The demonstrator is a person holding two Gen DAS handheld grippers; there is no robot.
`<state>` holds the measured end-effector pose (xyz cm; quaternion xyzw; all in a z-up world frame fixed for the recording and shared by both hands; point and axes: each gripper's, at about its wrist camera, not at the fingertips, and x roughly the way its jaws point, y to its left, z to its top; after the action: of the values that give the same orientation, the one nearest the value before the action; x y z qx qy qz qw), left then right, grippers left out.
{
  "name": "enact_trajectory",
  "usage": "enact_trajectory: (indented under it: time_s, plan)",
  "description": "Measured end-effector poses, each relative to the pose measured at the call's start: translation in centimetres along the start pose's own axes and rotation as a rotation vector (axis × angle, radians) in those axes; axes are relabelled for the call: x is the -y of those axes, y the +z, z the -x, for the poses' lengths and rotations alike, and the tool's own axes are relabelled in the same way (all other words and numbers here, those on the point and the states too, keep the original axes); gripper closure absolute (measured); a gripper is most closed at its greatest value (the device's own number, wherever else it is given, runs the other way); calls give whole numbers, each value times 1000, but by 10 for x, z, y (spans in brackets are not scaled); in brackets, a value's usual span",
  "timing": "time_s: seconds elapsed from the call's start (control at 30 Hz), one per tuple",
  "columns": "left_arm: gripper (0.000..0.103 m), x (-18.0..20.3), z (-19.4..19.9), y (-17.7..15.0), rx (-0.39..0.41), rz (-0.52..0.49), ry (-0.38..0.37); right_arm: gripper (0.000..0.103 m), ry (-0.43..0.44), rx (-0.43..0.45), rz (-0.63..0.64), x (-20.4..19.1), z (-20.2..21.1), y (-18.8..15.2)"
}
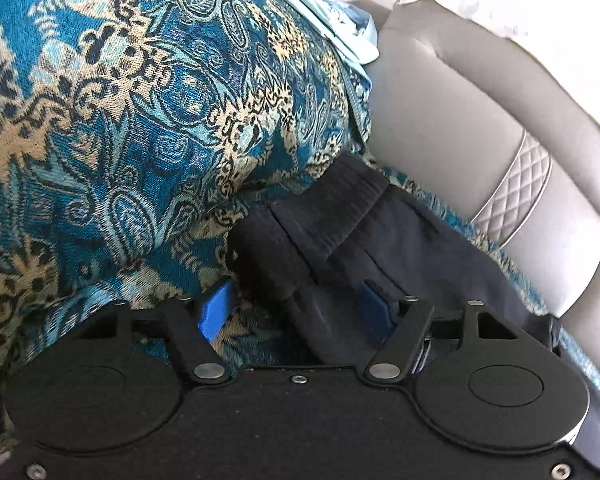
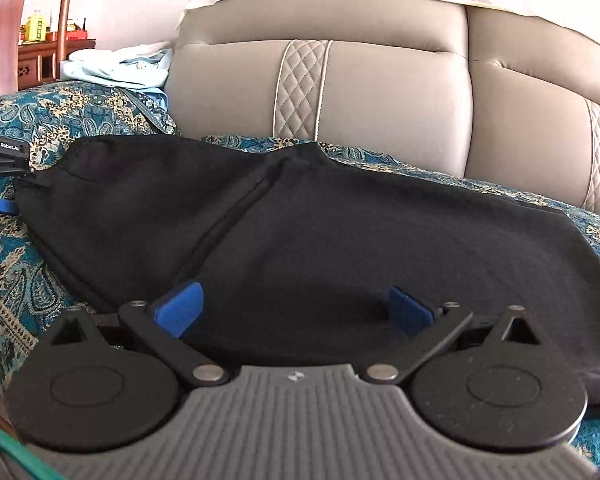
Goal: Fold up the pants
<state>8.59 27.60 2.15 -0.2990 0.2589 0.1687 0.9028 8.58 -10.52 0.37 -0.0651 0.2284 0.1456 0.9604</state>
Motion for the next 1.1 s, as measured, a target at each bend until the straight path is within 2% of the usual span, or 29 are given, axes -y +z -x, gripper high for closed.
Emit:
enact_trajectory:
  time_s: [0.2,0.4,0.47,0.53,0.6,0.77,0.87,0.93,0.97,1.1]
  plan:
    - [16,3,-8,0,18,-40,-31,0,-5,-11,-3,0,0,1]
    - [14,0,-17,5,30,-10,-58,0,-15,-18,-6,-1,-1,2]
    - [18,0,-16,5,31,-5,-54,0,-17,-18,-7,-1,-1,1]
    - [34,-1,-14,4,44,-5,-25,0,-18,-18,-7,-1,-1,1]
    - [40,-2,-13,2,56,0,-5,0,-19,-20,-7,-1,-1,1]
    - [40,-3,-12,1,64,17,-1,0,-20,-28,-7,-1,-2,3]
    - [31,0,-16,1,63,-9,-3,0,-24,-31,-9,-2,-2,3]
    - [12,4,-18,0,64,-28,-24,0,-28,-31,-12,-2,-2,3]
    - [7,6,-21,-1,67,-39,-38,0,-31,-31,-13,-3,-2,3]
    - [7,19,-24,-4,71,-80,20,0,-38,-36,-17,-4,-2,3]
